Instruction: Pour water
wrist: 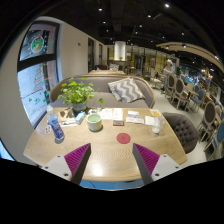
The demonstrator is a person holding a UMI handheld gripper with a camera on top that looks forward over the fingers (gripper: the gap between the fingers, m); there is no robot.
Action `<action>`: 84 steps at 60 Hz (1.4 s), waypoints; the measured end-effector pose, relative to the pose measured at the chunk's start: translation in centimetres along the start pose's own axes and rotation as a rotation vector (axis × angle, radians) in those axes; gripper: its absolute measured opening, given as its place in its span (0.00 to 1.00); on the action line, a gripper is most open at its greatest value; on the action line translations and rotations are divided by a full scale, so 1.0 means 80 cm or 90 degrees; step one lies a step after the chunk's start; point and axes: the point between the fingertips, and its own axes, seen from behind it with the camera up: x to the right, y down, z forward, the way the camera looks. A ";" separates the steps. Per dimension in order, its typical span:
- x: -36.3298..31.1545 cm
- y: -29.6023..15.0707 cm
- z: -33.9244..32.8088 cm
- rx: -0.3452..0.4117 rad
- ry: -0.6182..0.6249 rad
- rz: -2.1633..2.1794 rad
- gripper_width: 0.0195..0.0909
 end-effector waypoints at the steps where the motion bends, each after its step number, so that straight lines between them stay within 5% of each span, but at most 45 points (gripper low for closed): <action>1: -0.001 0.001 0.000 -0.002 -0.001 0.001 0.93; 27: -0.129 0.046 0.014 -0.045 -0.053 -0.026 0.92; 65: -0.435 0.015 0.199 0.015 -0.140 -0.022 0.93; 84: -0.435 -0.005 0.347 0.039 -0.044 0.020 0.93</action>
